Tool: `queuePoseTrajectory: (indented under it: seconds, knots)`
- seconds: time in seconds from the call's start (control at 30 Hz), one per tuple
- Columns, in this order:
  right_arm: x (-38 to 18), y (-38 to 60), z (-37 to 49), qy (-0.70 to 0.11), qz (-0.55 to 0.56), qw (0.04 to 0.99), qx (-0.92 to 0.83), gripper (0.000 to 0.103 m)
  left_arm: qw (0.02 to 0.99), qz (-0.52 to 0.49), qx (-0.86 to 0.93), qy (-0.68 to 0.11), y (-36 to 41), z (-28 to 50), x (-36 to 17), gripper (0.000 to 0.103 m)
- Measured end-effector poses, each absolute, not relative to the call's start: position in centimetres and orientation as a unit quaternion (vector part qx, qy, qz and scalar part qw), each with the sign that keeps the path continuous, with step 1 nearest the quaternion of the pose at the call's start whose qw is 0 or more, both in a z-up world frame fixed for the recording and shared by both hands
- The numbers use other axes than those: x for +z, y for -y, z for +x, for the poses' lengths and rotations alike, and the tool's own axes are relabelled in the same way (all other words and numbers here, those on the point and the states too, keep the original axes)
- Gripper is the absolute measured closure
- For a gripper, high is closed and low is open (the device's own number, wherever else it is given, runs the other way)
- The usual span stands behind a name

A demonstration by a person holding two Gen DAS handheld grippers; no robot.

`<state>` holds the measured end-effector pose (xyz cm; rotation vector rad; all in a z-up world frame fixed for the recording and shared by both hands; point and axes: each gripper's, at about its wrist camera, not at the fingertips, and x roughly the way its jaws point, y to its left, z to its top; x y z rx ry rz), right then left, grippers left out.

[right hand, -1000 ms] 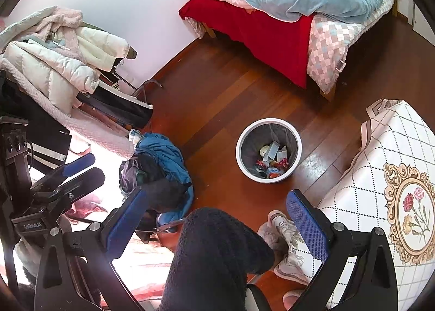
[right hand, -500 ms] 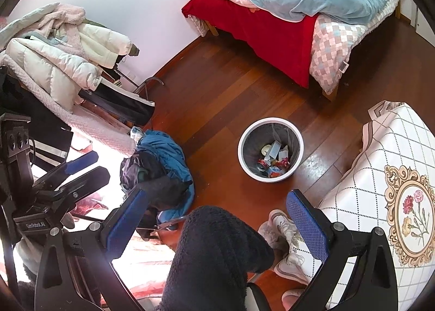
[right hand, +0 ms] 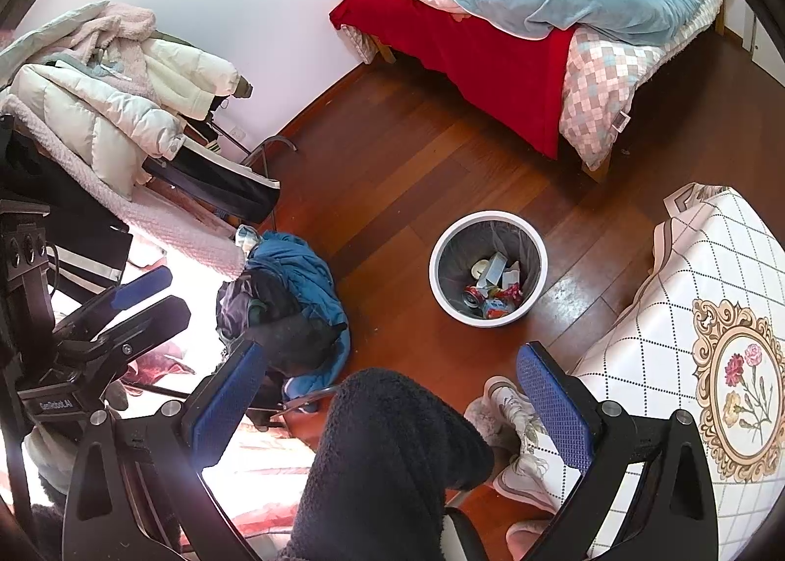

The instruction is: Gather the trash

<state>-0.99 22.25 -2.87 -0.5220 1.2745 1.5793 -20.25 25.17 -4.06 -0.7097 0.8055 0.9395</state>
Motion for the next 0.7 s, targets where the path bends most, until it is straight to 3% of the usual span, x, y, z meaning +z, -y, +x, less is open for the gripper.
queuePoseTrajectory:
  seconds: [0.7]
  knots:
    - [-3.14, -21.79, -1.05, -0.528, -0.220, 0.499, 0.651, 0.000, 0.755, -0.330, 0.422, -0.377, -25.27, -19.89, -4.60, 0.000]
